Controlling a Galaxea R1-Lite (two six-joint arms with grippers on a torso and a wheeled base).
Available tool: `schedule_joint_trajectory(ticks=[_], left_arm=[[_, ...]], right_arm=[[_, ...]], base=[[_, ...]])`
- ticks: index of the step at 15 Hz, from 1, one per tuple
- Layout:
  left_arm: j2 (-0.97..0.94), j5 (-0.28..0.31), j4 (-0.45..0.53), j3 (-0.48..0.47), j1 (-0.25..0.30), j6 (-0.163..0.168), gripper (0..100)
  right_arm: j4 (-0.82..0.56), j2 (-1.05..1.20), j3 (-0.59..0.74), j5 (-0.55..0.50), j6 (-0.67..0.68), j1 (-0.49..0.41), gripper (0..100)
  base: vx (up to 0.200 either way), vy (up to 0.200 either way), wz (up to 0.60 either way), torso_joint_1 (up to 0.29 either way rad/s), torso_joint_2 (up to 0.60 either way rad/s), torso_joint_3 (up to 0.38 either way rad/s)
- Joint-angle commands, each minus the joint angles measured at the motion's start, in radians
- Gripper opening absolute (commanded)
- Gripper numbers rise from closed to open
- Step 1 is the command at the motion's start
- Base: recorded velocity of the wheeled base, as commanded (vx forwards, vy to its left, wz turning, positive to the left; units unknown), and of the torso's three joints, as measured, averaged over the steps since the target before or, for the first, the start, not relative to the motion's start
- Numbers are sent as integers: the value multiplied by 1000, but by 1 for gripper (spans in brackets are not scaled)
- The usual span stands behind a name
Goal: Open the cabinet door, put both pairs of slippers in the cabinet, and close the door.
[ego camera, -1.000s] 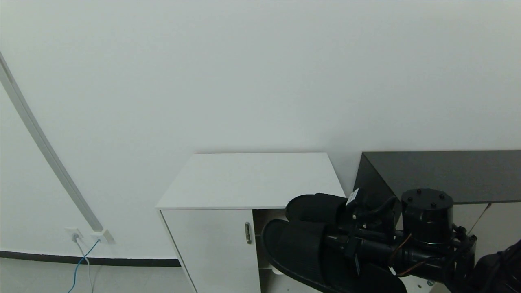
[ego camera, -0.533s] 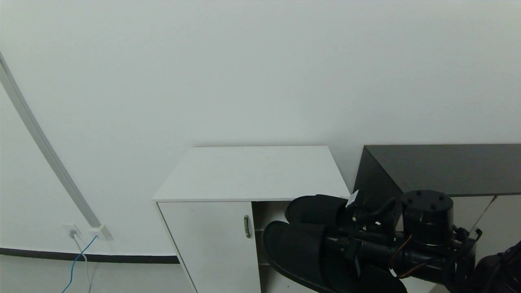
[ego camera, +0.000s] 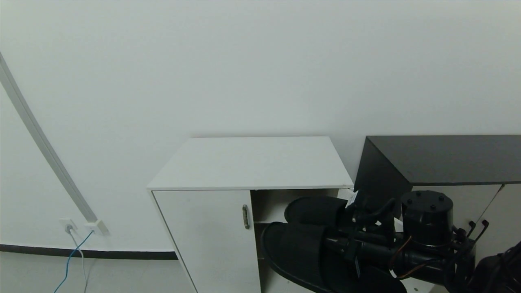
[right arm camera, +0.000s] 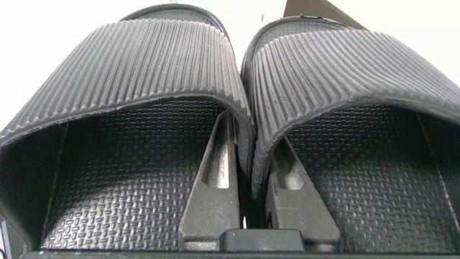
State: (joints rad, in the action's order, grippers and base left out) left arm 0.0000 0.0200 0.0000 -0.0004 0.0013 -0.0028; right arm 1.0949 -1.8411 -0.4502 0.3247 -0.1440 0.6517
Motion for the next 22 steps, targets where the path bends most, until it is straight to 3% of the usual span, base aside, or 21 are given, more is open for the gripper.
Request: schedule_joint_trajectory(ticks=[1,22], left_arm=[[0,0,0,0,0,0,0],[0,-2,0,-1,0,-5,0]], right_arm=[[0,-3,2,1,0,0,0],[0,-18,18,1,-2,13,0]], base=[[0,0,0,-168,388,222],[0,0,0,-187,512,321]])
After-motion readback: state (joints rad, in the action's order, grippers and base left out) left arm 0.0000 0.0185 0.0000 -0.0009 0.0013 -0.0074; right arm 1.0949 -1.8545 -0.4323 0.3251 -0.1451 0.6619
